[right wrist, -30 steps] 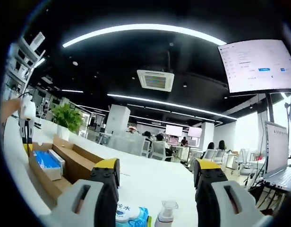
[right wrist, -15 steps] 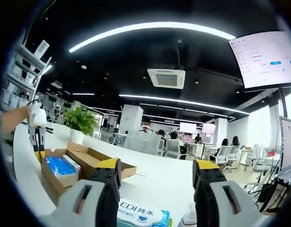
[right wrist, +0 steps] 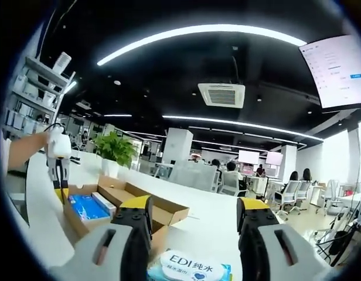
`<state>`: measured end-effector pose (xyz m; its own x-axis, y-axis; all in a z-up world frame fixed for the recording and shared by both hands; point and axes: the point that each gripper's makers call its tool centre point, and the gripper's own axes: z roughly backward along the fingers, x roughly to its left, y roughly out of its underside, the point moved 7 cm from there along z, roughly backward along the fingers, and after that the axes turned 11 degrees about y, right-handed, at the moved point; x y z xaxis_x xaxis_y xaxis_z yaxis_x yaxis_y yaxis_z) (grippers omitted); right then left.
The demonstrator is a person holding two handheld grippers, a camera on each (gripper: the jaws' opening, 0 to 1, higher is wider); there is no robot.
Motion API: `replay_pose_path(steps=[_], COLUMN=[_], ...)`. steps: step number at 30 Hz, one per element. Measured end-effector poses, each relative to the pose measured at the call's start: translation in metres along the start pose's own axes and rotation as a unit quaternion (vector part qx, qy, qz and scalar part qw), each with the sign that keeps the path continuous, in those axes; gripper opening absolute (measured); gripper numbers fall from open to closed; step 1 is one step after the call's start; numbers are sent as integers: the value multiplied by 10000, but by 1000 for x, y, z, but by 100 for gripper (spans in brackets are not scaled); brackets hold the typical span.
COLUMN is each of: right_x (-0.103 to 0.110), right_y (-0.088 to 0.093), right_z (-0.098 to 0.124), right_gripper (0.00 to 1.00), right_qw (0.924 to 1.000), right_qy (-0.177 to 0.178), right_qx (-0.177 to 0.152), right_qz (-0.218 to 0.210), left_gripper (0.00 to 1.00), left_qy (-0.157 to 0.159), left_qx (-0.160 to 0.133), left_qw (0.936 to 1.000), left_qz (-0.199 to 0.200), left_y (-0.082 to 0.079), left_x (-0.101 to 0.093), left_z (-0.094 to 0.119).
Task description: Operate the shoe box by opening the lid, removing the specified soft item, and placing it in the target area until the item is outside and the box remains undamaged.
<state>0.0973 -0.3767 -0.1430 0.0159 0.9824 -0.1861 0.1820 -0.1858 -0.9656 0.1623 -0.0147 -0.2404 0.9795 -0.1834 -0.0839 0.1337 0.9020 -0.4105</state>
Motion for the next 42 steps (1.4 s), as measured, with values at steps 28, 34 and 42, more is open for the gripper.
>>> replay_pose_path(steps=[28, 34, 42], right_x=[13, 24, 43], right_y=[-21, -19, -32], right_z=[-22, -23, -24], right_gripper=[58, 58, 58], right_qw=[9928, 9820, 9689], right_qy=[-1123, -1806, -2449], right_qx=[350, 547, 205], right_qz=[228, -103, -272], left_gripper=[1, 1, 1], left_qy=[11, 20, 17], left_qx=[7, 3, -2], left_qw=[10000, 10000, 10000], left_qz=[-8, 0, 1], left_y=[0, 0, -1], left_x=[0, 0, 0], left_z=[0, 0, 0])
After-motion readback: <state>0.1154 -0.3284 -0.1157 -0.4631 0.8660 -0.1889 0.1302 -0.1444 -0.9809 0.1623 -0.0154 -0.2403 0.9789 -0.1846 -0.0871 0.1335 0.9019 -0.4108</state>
